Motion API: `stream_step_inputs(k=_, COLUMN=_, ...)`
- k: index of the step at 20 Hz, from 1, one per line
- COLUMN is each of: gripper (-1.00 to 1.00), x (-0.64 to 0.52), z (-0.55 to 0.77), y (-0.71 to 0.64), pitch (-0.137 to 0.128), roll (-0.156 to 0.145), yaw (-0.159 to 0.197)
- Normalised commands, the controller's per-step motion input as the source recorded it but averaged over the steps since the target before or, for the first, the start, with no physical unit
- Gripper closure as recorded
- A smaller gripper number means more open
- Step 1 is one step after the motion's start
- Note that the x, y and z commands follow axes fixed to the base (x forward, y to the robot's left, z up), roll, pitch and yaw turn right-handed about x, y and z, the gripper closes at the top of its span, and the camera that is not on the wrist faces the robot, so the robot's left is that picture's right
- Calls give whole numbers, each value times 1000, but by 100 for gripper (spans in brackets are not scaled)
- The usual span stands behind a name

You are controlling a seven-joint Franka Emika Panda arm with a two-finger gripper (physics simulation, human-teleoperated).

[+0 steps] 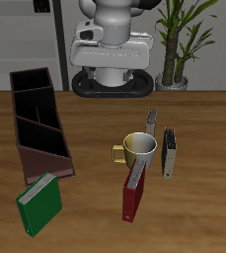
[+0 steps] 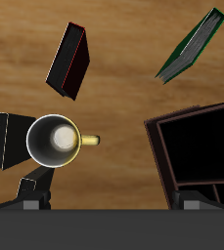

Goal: Place the green book into the right desk caddy's right compartment

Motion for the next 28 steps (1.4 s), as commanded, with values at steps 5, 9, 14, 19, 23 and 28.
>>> stream_step_inputs(k=5, gripper=-100, x=266, z=89, y=-204, pitch=-12, roll=-36, yaw=2)
stream_step_inputs(k=9, gripper=-100, x=376, z=73, y=-324, pitch=8, roll=-26, yaw=-2)
stream_step_inputs(k=14, gripper=-100, x=268, z=45, y=-235, pitch=4, roll=-24, yaw=-11)
stream_step_inputs(k=19, gripper=-100, x=353, z=-14, y=-249, pitch=20, roll=10, yaw=-21)
stream_step_inputs(k=23, gripper=-100, x=379, z=-67, y=-221, pitch=5, roll=23, yaw=34)
stream_step_inputs(k=28, gripper=-100, x=387, z=-70, y=-337, pitch=6, roll=-26, yaw=-26)
